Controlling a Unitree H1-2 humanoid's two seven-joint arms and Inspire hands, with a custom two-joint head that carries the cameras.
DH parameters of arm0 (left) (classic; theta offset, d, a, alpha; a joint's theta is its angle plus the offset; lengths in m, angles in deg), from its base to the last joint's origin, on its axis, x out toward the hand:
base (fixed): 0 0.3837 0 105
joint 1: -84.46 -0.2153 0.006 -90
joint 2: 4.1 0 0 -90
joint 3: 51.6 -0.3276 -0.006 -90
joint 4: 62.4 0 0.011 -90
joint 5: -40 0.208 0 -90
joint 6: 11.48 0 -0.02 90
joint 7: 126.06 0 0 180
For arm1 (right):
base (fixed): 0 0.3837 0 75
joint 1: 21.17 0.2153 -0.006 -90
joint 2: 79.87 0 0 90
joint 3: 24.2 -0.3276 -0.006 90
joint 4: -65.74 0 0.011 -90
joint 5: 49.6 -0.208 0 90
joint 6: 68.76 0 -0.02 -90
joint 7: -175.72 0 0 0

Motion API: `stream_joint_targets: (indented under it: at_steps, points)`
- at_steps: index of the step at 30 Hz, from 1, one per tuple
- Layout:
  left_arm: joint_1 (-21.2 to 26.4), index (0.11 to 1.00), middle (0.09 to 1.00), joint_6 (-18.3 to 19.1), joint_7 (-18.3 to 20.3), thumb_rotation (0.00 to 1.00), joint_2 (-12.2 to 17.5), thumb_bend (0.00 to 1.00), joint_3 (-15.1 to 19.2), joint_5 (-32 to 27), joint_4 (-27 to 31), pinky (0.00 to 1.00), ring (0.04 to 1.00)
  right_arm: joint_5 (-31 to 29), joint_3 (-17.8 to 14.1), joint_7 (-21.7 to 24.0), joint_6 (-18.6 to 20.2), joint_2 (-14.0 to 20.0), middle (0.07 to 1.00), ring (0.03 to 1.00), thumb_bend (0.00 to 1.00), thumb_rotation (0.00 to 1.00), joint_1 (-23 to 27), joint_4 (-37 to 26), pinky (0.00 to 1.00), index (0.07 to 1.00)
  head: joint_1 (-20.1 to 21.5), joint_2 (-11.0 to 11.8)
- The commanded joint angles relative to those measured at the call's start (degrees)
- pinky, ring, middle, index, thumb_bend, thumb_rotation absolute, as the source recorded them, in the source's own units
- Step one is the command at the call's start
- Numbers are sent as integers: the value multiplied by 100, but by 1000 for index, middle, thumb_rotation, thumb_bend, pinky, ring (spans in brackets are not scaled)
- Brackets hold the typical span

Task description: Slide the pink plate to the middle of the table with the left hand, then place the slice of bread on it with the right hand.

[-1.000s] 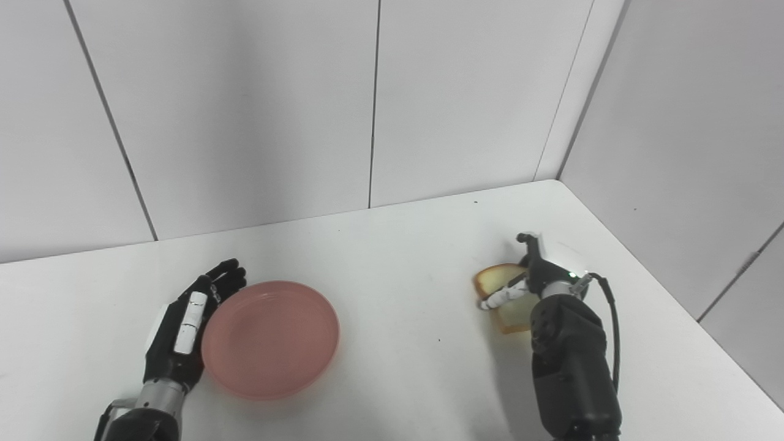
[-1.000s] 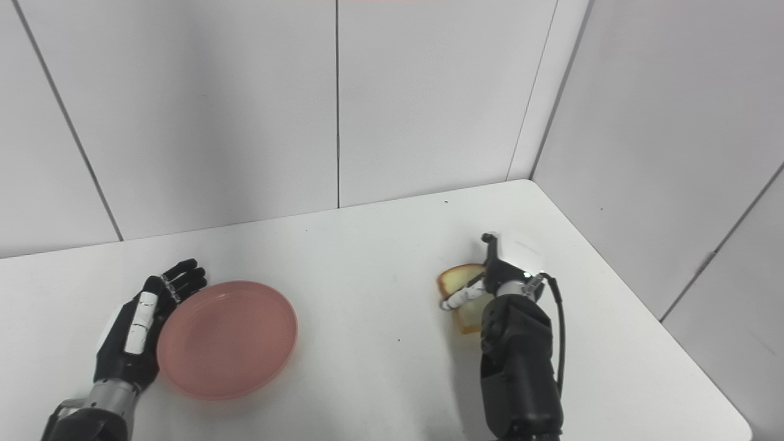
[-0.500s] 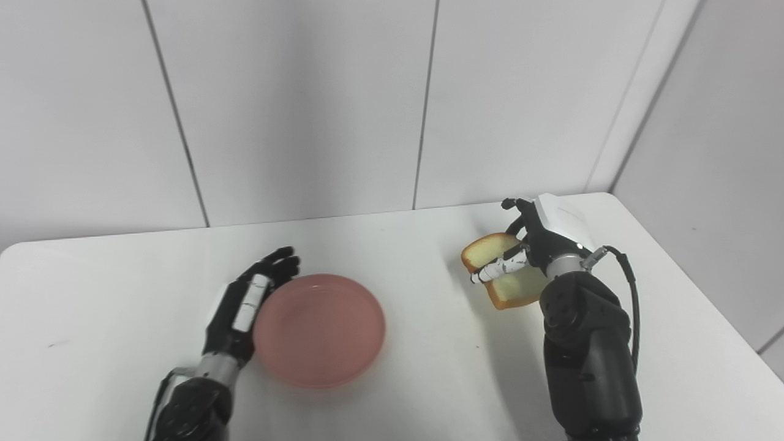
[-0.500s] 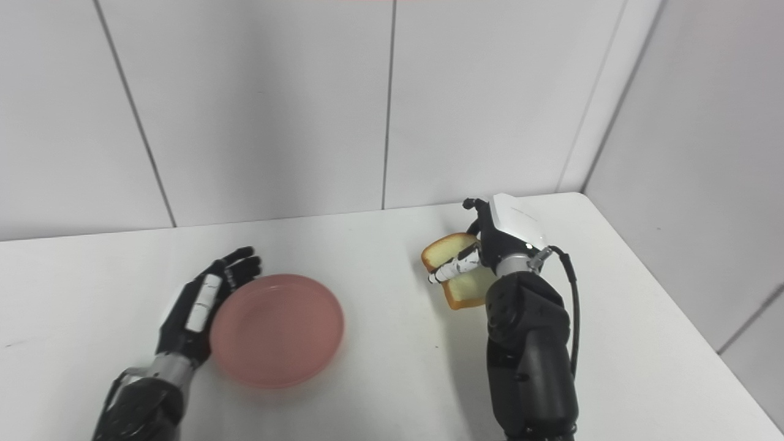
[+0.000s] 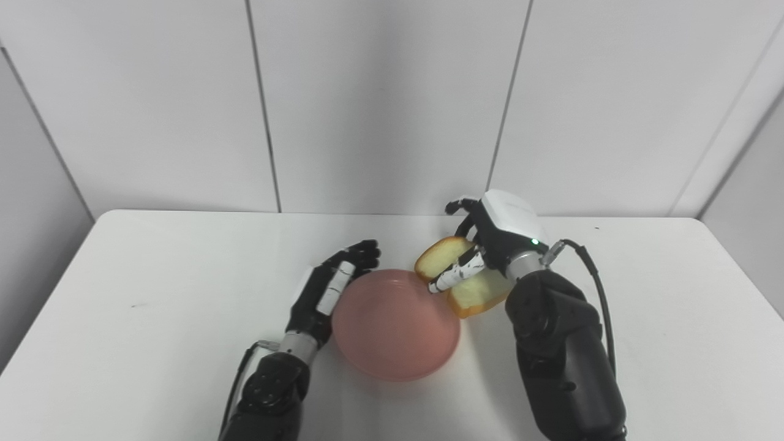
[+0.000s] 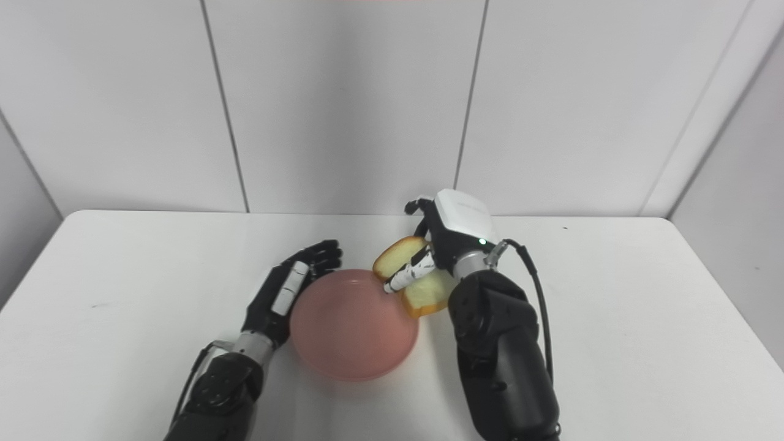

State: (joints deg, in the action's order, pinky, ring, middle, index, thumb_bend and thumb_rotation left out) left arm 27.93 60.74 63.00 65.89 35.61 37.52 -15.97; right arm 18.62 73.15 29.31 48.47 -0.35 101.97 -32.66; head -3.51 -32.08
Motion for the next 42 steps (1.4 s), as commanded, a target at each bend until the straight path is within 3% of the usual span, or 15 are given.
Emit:
stream_joint_targets:
  at_steps: [1,3,9,10,12,17,18,19,22,24,33,34,38,40,42]
  points:
    - [-223,730,786,-45,-68,848,-158,901,-52,36,-250,798,791,-30,81,-241,-42,-140,493,426,545,0,246,-68,290,746,-1,-3]
    - [-224,721,773,-63,-98,857,-184,903,-57,43,-204,784,778,5,260,-248,-40,-228,493,483,545,0,260,35,330,757,-124,-4]
    - [-280,708,769,-14,-97,933,-227,840,23,-75,-26,772,765,-244,504,-388,-69,-314,493,487,548,0,261,220,335,754,-308,-42]
    - [-302,703,763,19,-103,954,-227,839,39,-85,29,783,768,-288,537,-448,-75,-316,490,409,548,0,259,255,275,747,-308,-42]
    - [-352,712,763,101,-134,981,-209,839,84,-94,158,786,769,-386,614,-585,-73,-350,488,355,547,0,257,347,233,736,-321,-62]
    - [-401,740,788,249,-133,1000,-164,869,160,-135,283,794,783,-355,674,-530,-35,-444,491,345,549,0,166,374,219,735,-221,-92]
    - [-399,737,789,255,-124,1000,-162,875,168,-139,279,792,784,-337,686,-525,-35,-453,651,408,584,0,139,366,271,749,-218,-94]
    - [-401,736,790,265,-118,1000,-165,877,168,-133,285,791,785,-319,675,-542,-34,-476,705,429,596,0,97,363,288,754,-212,-98]
    - [-404,739,794,283,-109,1000,-170,868,158,-139,290,782,794,-300,650,-602,-34,-522,655,410,595,0,11,358,279,804,-200,-107]
    - [-401,737,793,260,-106,997,-179,865,155,-152,265,778,796,-306,656,-641,-36,-525,532,380,560,0,-32,351,260,834,-186,-110]
    - [-445,725,782,385,-157,1000,-191,878,151,-126,346,784,787,-269,647,-662,-36,-534,493,394,545,0,-103,327,273,816,-94,-136]
    - [-442,731,789,392,-151,1000,-190,880,149,-127,347,791,798,-273,654,-685,-37,-538,626,430,544,0,-115,332,300,821,-94,-136]
    - [-445,738,797,418,-100,1000,-177,879,140,-146,350,797,808,-149,694,-655,-35,-548,765,499,567,36,-156,365,357,835,-81,-146]
    - [-450,785,834,471,-90,1000,-160,875,124,-130,385,805,837,-24,731,-558,-34,-520,845,669,687,197,-155,384,483,846,-70,-147]
    - [-444,825,862,500,-68,1000,-140,883,117,-135,380,811,856,27,763,-502,-35,-483,871,726,761,281,-157,385,525,851,-56,-136]
